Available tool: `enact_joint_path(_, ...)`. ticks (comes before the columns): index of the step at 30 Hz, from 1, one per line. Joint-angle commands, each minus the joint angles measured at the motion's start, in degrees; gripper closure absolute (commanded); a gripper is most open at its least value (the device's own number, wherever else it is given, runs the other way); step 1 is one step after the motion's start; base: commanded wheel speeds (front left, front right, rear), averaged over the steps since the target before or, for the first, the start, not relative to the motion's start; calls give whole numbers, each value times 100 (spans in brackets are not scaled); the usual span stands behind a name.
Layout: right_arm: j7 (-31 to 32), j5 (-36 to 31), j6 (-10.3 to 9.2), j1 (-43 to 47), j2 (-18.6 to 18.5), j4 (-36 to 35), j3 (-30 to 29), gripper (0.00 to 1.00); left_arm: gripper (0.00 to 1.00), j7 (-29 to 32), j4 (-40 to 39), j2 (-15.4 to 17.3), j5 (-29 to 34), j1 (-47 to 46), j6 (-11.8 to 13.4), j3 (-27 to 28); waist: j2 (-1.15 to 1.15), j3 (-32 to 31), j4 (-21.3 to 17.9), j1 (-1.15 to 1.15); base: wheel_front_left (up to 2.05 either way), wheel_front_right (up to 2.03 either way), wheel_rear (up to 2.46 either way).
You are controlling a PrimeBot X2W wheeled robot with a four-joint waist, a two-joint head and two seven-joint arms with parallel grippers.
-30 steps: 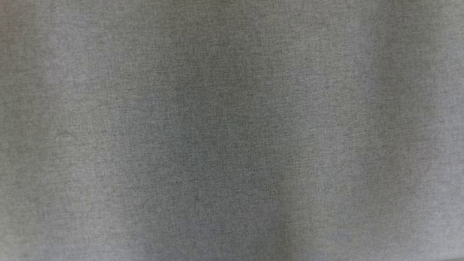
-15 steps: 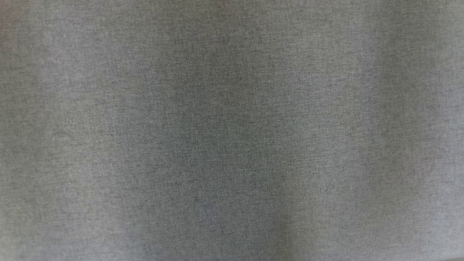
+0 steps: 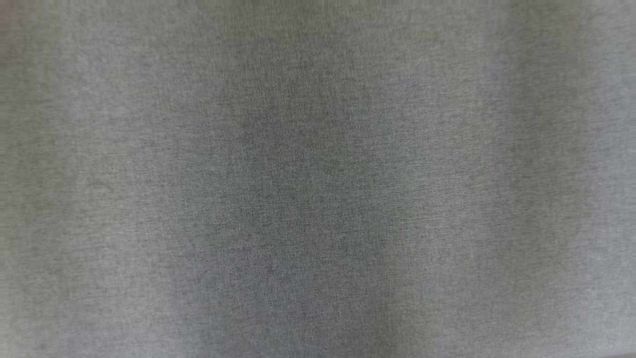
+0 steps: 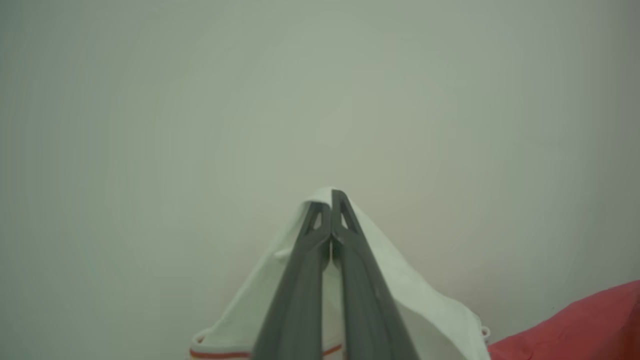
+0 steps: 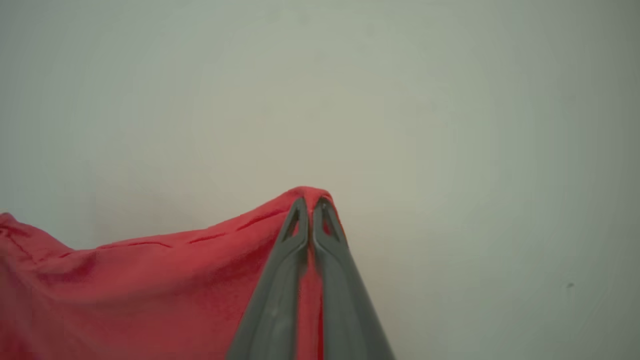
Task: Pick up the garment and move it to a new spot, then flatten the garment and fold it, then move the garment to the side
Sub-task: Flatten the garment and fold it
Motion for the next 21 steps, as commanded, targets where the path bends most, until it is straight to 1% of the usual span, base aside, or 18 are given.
enact_joint_path(1, -101, 181, -16, 354, -103, -186, 84, 100, 100, -112, -213, 160, -179, 407, 8, -28, 0, -266, -3, 0, 0, 0, 0)
enact_joint_path(3, -168, 377, -16, 781, -177, -475, 207, 100, 100, -225, -552, 325, -366, 919, 7, -73, 0, -436, 6, 0, 0, 0, 0)
enact_joint_path(4, -168, 377, -16, 781, -177, -475, 207, 100, 100, -225, -552, 325, -366, 919, 7, -73, 0, -436, 6, 0, 0, 0, 0)
enact_joint_path(6, -225, 575, -16, 1277, -272, -784, 354, 100, 100, -343, -908, 541, -543, 1512, 8, -97, 0, -617, 13, 0, 0, 0, 0)
enact_joint_path(8, -290, 746, -16, 1817, -418, -1125, 450, 100, 100, -430, -1289, 744, -661, 2193, 7, -124, 0, -808, 32, 0, 0, 0, 0)
enact_joint_path(10, -349, 894, -16, 2366, -639, -1455, 524, 100, 100, -501, -1678, 900, -775, 2924, 7, -57, 0, -998, 62, 0, 0, 0, 0)
enact_joint_path(11, -375, 954, -16, 2654, -731, -1613, 550, 100, 100, -544, -1884, 983, -835, 3289, 63, 11, 0, -1079, 58, 0, 0, 0, 0)
enact_joint_path(13, -418, 1045, -16, 3266, -920, -1914, 572, 100, 100, -569, -2399, 1124, -883, 4058, 216, 148, 0, -1240, 73, 0, 0, 0, 0)
enact_joint_path(16, -469, 1165, -16, 4180, -1165, -2406, 586, 100, 100, -583, -3369, 1328, -839, 5357, 611, 446, 0, -1448, 66, 0, 0, 0, 0)
enact_joint_path(17, -494, 1195, -16, 4480, -1232, -2587, 566, 100, 100, -584, -3704, 1369, -827, 5805, 784, 655, 0, -1501, 59, 0, 0, 0, 0)
enact_joint_path(19, -514, 1236, -16, 5093, -1338, -2891, 505, 100, 100, -586, -4408, 1317, -791, 6751, 1085, 1079, 0, -1611, 40, 0, 0, 0, 0)
enact_joint_path(21, -542, 1253, -16, 5728, -1414, -3132, 394, 100, 100, -582, -5050, 1181, -687, 7688, 1329, 1459, 0, -1715, 36, 0, 0, 0, 0)
